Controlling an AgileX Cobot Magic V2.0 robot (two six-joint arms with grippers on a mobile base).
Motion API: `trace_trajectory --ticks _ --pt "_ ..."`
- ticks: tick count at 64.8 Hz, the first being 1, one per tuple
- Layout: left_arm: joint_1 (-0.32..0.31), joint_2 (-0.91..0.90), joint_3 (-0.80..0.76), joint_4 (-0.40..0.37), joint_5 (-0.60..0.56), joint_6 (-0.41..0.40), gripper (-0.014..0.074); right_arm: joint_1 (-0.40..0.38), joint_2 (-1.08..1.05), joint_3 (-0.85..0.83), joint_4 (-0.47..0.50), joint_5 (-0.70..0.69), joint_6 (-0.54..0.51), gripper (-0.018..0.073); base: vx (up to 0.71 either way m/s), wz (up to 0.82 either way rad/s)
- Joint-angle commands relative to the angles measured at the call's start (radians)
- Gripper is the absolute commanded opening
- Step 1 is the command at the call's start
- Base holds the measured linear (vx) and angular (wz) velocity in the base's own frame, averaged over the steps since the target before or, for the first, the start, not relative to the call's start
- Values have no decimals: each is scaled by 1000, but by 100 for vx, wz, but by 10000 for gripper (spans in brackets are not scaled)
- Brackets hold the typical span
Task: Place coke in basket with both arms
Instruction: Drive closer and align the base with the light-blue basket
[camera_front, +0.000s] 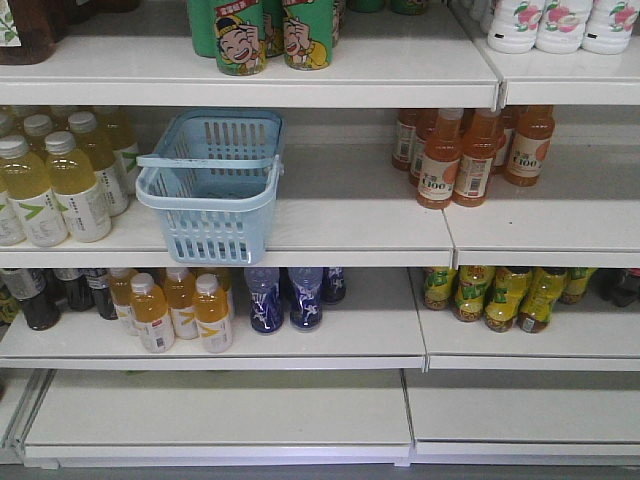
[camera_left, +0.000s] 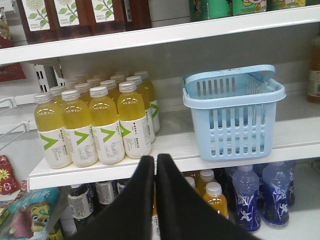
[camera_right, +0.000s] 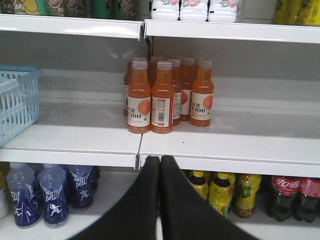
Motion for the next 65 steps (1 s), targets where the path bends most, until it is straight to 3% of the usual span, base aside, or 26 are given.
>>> trace_trajectory --ticks 1,65 --pt "0 -19 -33 0 -73 -1 -6 -4 -13 8 -7 -78 -2 -10 9 0" --pt "0 -19 -33 0 -73 -1 -6 -4 -13 8 -7 -77 -2 -10 3 0"
